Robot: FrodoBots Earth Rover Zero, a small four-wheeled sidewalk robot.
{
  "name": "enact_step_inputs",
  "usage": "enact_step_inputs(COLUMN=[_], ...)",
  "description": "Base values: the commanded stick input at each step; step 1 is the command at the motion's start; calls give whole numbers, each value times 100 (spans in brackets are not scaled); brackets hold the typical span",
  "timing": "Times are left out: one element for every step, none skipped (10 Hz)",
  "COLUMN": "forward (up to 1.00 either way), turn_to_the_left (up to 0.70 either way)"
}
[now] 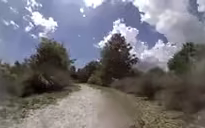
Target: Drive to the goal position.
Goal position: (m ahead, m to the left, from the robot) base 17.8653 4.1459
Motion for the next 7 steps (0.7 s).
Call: enact_step_inputs(forward=[70, 70, 70, 70, 70, 70, 70], turn_to_the_left=[0, 0, 0, 0, 0, 0, 0])
